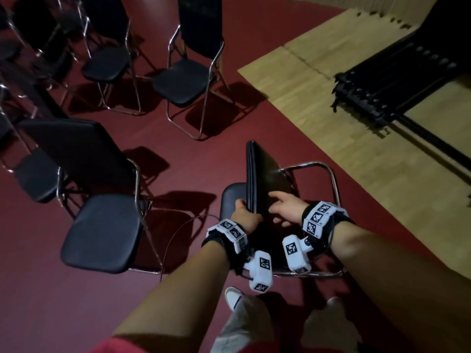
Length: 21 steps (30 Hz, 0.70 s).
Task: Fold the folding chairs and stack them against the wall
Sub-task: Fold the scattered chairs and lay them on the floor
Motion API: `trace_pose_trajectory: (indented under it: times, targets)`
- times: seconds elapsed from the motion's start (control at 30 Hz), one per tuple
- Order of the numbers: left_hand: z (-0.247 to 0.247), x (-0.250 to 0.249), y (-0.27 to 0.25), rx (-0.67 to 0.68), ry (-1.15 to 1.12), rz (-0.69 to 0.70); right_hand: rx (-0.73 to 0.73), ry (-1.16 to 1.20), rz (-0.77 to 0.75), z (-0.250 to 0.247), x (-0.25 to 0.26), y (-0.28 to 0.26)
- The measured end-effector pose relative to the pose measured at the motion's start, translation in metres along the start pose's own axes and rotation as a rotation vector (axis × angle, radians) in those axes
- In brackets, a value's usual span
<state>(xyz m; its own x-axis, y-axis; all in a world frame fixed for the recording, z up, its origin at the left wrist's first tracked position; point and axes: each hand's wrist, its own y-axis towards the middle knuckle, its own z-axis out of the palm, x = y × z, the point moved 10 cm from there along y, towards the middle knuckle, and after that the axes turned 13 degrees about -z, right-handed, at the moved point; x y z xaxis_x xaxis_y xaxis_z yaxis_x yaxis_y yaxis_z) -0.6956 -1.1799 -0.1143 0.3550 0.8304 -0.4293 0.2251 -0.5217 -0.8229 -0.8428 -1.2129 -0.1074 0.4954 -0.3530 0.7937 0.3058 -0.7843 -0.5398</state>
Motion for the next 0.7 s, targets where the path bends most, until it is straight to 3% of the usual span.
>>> trace_pose_trajectory:
  times: [0.33, 0.5, 0.7]
  targets:
    - [-0.06, 0.086, 0.068, -0.088, 0.03, -0.056, 0.02, 0.021, 0.077, 0.067, -0.034, 0.016]
    - [-0.081, 0.117, 0.086, -0.254, 0.092, -0.094, 0.048, -0.019, 0.077, 0.112, -0.082, 0.04]
    - [-0.108, 0.167, 0.147, -0.351, -0.078, -0.123, 0.059, -0.084, 0.111, 0.165, -0.145, 0.079]
